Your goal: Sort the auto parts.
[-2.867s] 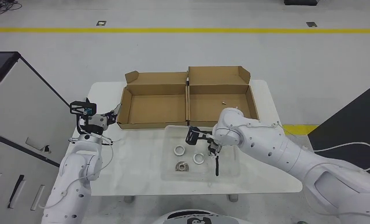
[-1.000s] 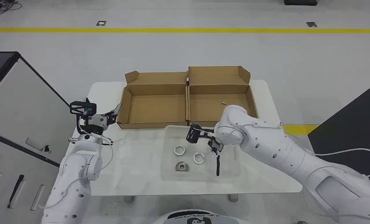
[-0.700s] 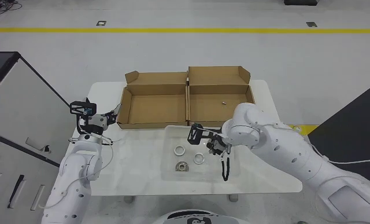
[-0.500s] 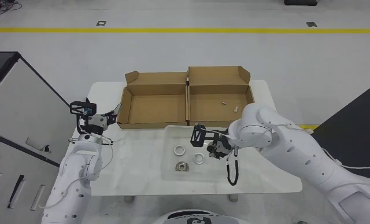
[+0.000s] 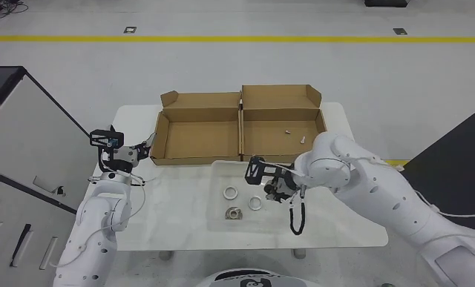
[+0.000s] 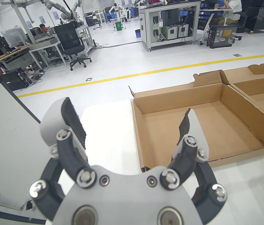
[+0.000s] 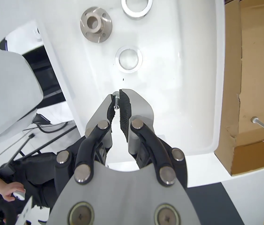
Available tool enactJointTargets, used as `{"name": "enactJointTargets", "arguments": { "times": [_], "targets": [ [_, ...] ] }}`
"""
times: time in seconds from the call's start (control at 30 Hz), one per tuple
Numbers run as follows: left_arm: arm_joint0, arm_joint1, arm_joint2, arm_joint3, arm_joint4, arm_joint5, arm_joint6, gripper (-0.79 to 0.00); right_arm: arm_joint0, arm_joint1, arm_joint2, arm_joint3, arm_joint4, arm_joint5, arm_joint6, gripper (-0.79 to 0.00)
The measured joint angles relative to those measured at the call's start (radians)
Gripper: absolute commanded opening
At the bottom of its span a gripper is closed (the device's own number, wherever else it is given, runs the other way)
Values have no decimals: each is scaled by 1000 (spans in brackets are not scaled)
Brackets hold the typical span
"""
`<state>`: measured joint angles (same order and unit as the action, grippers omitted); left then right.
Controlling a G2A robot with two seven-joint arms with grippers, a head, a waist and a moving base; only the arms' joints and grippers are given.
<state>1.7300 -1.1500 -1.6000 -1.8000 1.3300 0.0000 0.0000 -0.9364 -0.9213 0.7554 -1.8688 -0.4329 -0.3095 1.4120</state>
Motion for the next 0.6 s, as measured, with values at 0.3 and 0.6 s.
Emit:
{"name": "enactJointTargets", "arguments": {
  "times": [0.3,0.6],
  "targets": [
    [0,0,0,0,0,0,0,0,-84,64,320,150,492,-122,-31,-785],
    [0,0,0,0,0,0,0,0,-111,65,352,233,1144,-119,-20,-785]
  ]
}}
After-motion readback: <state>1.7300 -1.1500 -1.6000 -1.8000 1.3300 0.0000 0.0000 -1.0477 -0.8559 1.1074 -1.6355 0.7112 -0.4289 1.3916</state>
